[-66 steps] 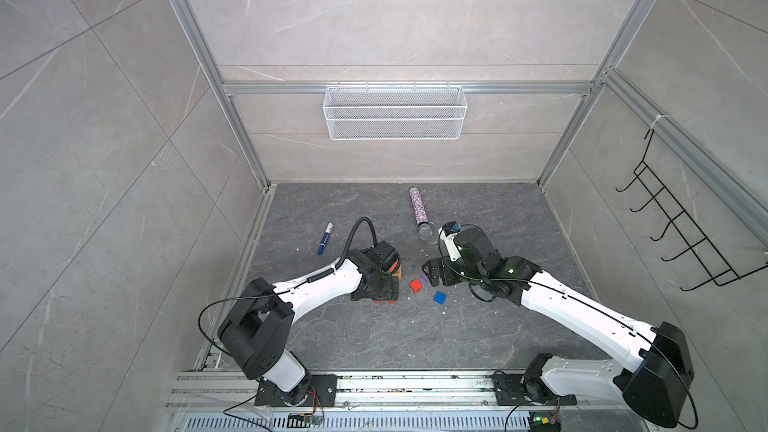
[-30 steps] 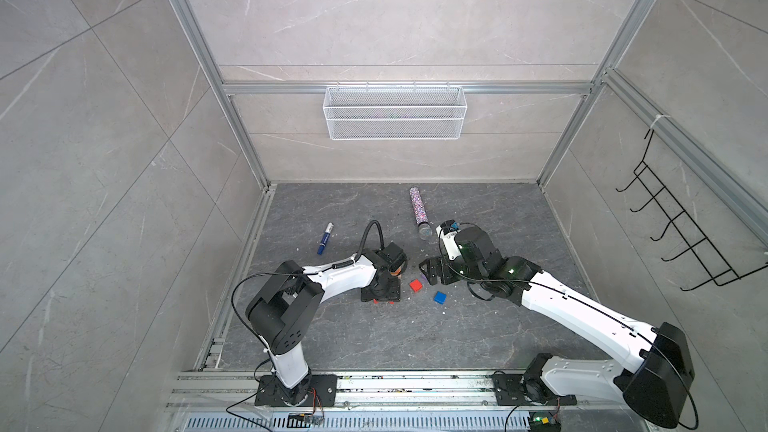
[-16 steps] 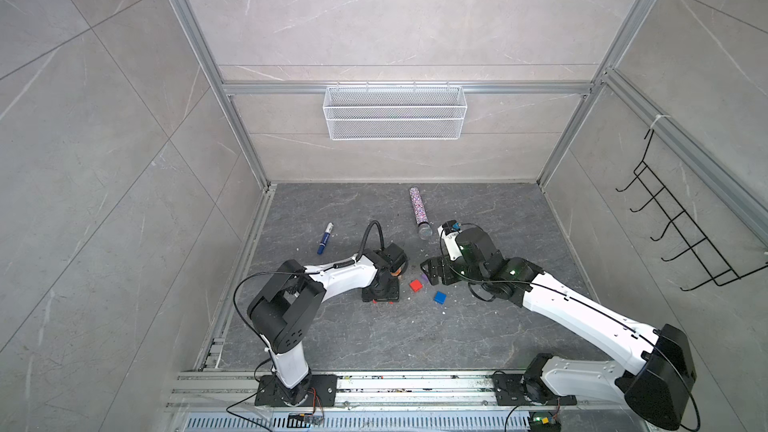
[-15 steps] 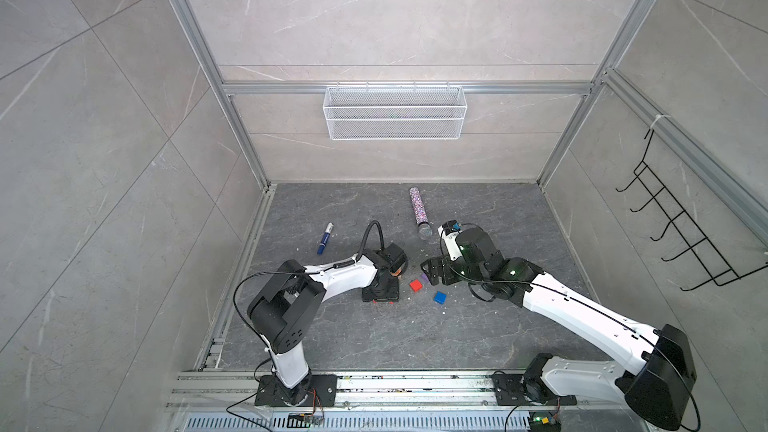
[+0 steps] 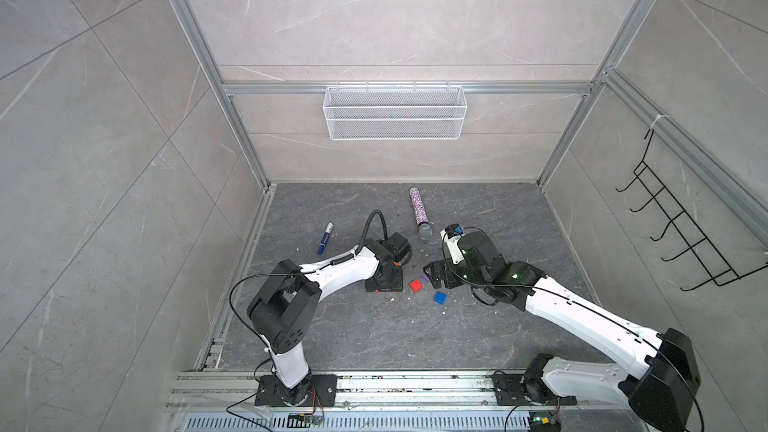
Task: Build the wood block tower
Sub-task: 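Carry the red arch block with the left gripper over the stack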
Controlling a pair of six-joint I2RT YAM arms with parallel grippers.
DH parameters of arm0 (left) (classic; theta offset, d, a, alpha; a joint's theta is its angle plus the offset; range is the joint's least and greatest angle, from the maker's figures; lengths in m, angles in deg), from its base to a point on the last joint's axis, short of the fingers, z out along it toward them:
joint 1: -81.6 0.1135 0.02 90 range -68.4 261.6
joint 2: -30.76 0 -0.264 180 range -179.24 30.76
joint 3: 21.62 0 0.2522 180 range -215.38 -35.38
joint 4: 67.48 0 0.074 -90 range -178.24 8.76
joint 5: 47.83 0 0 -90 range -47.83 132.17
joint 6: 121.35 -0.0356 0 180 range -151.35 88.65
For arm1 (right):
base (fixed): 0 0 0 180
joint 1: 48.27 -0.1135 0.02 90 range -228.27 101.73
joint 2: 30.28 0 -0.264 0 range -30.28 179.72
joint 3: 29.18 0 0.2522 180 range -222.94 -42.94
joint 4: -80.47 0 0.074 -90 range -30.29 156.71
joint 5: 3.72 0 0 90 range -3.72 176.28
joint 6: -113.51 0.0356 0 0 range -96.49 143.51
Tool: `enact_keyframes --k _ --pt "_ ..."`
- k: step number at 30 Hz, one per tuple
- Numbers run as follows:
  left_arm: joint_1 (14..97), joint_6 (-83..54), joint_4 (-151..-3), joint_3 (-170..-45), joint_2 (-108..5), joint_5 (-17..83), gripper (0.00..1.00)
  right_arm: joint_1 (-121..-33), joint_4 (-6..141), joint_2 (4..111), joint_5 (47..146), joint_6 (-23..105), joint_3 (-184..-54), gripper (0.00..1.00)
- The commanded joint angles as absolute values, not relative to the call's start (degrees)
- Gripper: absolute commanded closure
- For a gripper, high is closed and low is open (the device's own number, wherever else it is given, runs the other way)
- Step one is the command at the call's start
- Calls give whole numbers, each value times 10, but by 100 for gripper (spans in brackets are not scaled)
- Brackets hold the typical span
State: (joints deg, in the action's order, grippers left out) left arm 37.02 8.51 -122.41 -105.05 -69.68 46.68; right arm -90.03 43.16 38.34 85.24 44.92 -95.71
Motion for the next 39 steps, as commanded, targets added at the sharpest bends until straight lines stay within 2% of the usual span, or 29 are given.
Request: enact_keyframes --k 1,16,39 --pt "377 65 -1262 -1086 -691 481 54 -900 427 365 865 456 -937 4" --pt "402 29 -1296 -1182 -737 475 54 -900 459 351 880 459 -886 1" --pt "428 -7 -1306 -1272 -826 455 51 -900 439 350 847 455 -912 1"
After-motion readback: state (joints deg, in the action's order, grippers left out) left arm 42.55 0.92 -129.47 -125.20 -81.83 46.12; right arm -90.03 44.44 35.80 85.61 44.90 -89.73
